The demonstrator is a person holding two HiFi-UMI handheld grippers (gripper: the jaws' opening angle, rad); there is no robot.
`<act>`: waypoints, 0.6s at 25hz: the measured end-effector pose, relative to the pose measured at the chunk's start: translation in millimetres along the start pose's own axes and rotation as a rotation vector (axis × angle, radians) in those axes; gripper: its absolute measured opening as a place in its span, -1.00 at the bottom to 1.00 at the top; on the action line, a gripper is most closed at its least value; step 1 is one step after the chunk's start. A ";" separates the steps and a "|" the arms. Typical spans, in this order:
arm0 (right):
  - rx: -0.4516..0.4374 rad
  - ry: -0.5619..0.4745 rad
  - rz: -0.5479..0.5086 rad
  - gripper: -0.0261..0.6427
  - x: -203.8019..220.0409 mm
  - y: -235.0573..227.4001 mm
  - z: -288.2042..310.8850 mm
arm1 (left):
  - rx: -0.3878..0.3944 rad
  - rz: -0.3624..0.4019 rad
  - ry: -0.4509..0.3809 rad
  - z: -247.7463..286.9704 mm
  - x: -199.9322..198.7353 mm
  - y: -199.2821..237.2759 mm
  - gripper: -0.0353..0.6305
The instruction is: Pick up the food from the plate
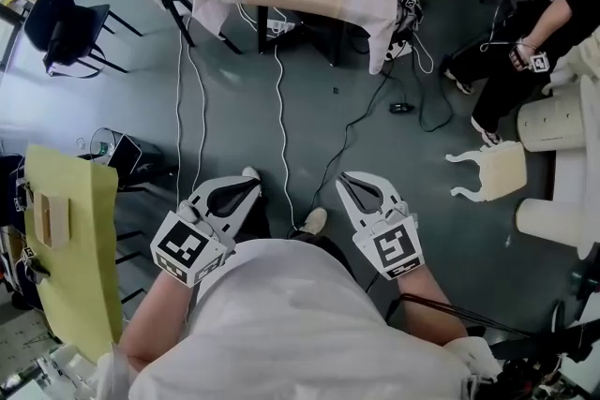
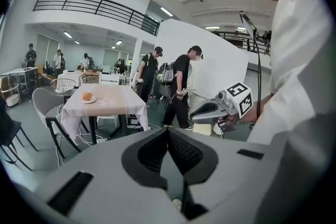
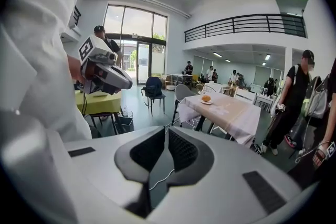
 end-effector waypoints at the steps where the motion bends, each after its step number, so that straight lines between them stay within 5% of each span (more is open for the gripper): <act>1: 0.007 0.000 0.002 -0.88 -2.8 -6.5 8.6 | 0.002 -0.002 -0.007 3.9 -3.6 10.9 -0.87; 5: 0.034 0.000 0.005 -0.54 -22.4 -33.7 51.4 | 0.041 -0.003 -0.038 23.7 -20.3 68.5 -0.87; 15: 0.158 0.025 -0.028 -0.54 -117.7 -92.8 184.6 | 0.151 0.066 -0.110 33.7 -103.1 241.5 -0.87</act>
Point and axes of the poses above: the fingertips, and each gripper's own axes: z forward along the fingers, y to its left, x out of its underside, the point moved 9 cm from there along -z, backward along the fingers, and after that the axes turned 9 degrees about x, right-handed, at the moved point
